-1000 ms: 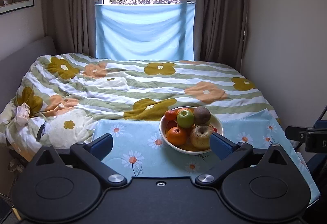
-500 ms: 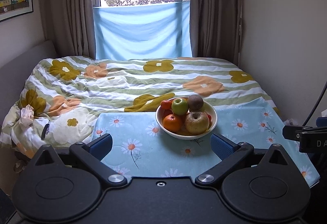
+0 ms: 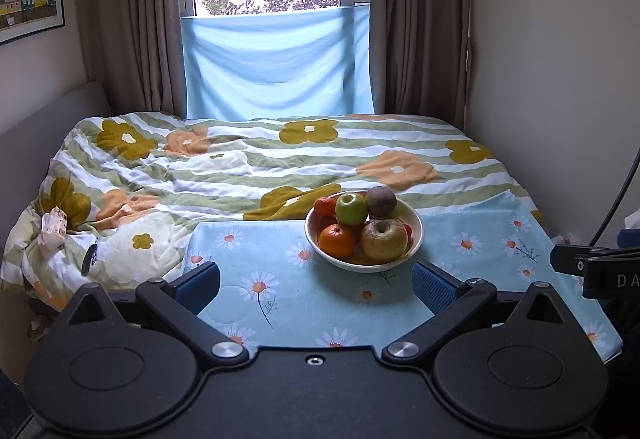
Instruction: Organize fruits
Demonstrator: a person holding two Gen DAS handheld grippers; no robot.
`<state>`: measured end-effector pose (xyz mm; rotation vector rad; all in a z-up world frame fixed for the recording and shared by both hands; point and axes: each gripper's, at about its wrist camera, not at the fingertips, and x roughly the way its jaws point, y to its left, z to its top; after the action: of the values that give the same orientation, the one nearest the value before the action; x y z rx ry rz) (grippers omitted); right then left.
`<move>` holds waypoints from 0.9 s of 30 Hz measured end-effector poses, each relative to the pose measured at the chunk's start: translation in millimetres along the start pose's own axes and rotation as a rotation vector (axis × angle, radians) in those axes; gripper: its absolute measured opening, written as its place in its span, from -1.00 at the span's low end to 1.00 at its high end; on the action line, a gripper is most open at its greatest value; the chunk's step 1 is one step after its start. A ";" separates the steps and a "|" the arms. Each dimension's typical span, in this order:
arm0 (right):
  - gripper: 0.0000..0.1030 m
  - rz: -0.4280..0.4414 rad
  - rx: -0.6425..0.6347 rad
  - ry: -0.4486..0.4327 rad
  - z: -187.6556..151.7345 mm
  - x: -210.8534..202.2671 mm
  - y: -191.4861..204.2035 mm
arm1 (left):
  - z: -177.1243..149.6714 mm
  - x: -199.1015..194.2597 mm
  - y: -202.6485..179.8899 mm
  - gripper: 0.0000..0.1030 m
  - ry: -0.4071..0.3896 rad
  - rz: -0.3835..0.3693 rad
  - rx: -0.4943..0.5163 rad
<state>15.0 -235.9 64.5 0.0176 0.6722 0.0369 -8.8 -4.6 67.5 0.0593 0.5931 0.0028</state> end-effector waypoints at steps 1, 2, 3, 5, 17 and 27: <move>1.00 -0.001 0.000 0.001 -0.1 -1.0 0.3 | -0.1 0.1 0.1 1.00 0.001 -0.004 -0.001; 1.00 0.000 0.001 0.000 -0.2 -1.3 0.3 | 0.5 0.0 -0.1 1.00 0.003 -0.007 -0.004; 1.00 0.001 0.000 0.001 -0.3 -1.4 0.4 | 0.1 -0.2 0.2 1.00 0.005 -0.008 -0.008; 1.00 -0.003 -0.003 0.004 -1.0 -2.9 1.3 | 0.2 -0.4 0.4 1.00 0.004 -0.012 -0.015; 1.00 -0.003 0.002 0.008 -3.4 -4.4 1.3 | -0.2 -2.6 0.5 1.00 0.010 -0.014 -0.014; 1.00 -0.001 0.001 0.008 -4.3 -5.3 3.0 | -1.0 -1.8 -1.2 1.00 0.017 -0.022 -0.015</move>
<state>8.1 -233.1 64.6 0.0182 0.6800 0.0355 -10.9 -5.9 67.6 0.0386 0.6106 -0.0135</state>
